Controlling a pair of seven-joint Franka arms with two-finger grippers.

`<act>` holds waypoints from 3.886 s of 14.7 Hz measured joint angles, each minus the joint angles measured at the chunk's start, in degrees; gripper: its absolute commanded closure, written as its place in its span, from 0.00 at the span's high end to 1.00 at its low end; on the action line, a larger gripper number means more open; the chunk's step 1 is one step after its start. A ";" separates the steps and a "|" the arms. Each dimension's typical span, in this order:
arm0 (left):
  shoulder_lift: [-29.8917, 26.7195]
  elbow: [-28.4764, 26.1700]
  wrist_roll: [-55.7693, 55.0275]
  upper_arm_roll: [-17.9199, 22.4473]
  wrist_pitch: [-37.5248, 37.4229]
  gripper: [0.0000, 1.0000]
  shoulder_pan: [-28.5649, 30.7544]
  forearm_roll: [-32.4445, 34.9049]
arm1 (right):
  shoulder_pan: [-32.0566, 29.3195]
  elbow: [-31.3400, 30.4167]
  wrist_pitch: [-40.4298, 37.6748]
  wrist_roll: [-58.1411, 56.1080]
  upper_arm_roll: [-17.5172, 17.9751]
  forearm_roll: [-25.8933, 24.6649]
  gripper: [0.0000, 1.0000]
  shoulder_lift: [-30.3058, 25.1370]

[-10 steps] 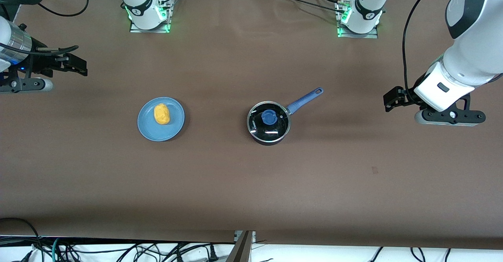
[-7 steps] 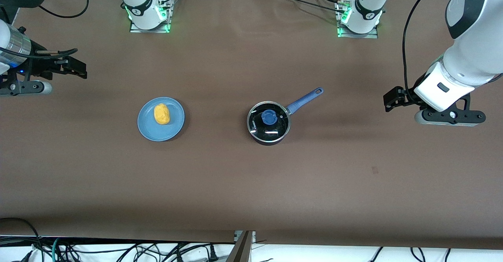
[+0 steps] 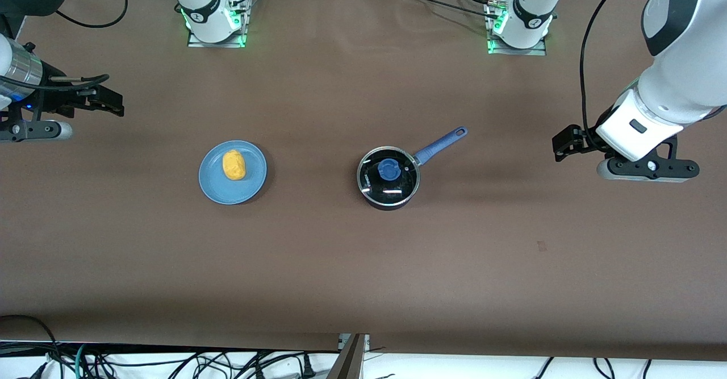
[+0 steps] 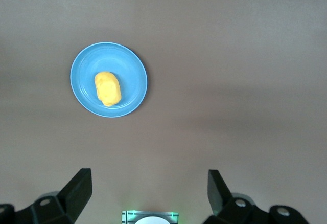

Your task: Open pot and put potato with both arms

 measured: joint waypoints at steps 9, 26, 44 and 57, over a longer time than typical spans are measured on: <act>3.55 -0.12 -20.39 -0.73 1.53 1.00 -10.24 -0.05 | 0.01 0.05 0.08 0.00 0.14 0.00 1.00 0.01; 17.83 -0.43 -47.27 -0.98 20.48 1.00 -22.64 1.30 | 5.64 -0.08 5.40 0.57 1.00 0.02 1.00 15.98; 24.21 -3.03 -58.79 -0.97 26.05 1.00 -29.76 5.75 | 9.72 -8.46 24.70 2.29 1.01 2.11 1.00 29.84; 24.20 -5.48 -58.73 -0.97 28.23 0.95 -30.88 5.84 | 9.68 -14.06 31.13 2.78 0.96 2.14 0.24 29.61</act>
